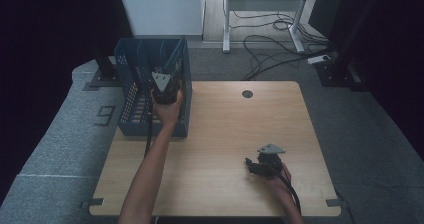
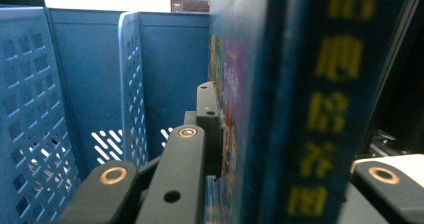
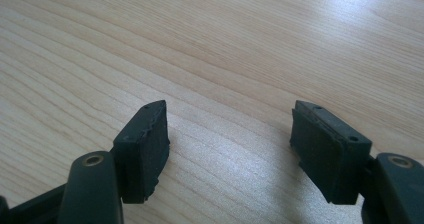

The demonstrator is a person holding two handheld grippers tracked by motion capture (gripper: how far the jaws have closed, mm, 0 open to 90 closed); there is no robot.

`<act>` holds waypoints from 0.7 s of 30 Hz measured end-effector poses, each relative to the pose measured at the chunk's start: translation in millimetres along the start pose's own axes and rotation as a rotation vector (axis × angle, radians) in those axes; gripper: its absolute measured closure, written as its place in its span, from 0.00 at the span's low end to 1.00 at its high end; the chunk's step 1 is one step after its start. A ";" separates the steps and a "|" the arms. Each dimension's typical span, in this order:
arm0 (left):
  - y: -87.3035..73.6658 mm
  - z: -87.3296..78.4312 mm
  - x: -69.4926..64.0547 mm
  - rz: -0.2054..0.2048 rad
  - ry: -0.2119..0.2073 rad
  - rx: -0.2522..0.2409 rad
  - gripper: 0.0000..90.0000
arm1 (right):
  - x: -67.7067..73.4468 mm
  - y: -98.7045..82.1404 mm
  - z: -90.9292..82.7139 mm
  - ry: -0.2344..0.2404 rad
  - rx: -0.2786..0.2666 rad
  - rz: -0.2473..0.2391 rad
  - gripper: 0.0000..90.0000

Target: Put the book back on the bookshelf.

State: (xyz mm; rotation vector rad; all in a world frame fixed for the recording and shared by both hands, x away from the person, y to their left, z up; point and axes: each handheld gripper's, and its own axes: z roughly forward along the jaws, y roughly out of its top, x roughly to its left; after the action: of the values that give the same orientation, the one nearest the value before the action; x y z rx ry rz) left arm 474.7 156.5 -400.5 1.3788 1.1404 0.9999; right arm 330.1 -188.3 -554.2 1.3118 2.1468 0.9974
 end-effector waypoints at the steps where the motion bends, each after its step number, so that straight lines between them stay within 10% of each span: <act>1: -0.6 -1.6 -0.1 0.000 -0.006 0.001 0.90 | 0.1 0.0 0.0 -0.001 0.000 0.000 0.34; 8: -2.1 -13.4 -3.7 0.049 -0.056 0.007 0.81 | 0.6 -0.2 -0.3 -0.003 0.000 0.002 0.34; 21: -1.3 -20.6 0.7 0.003 -0.155 0.087 0.58 | 0.5 -0.2 -0.2 -0.003 -0.001 0.002 0.34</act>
State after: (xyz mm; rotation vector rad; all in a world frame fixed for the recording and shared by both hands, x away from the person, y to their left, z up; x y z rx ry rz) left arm 454.7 161.4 -399.4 1.5006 1.0764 0.8379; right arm 329.6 -188.0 -554.2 1.3149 2.1435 0.9967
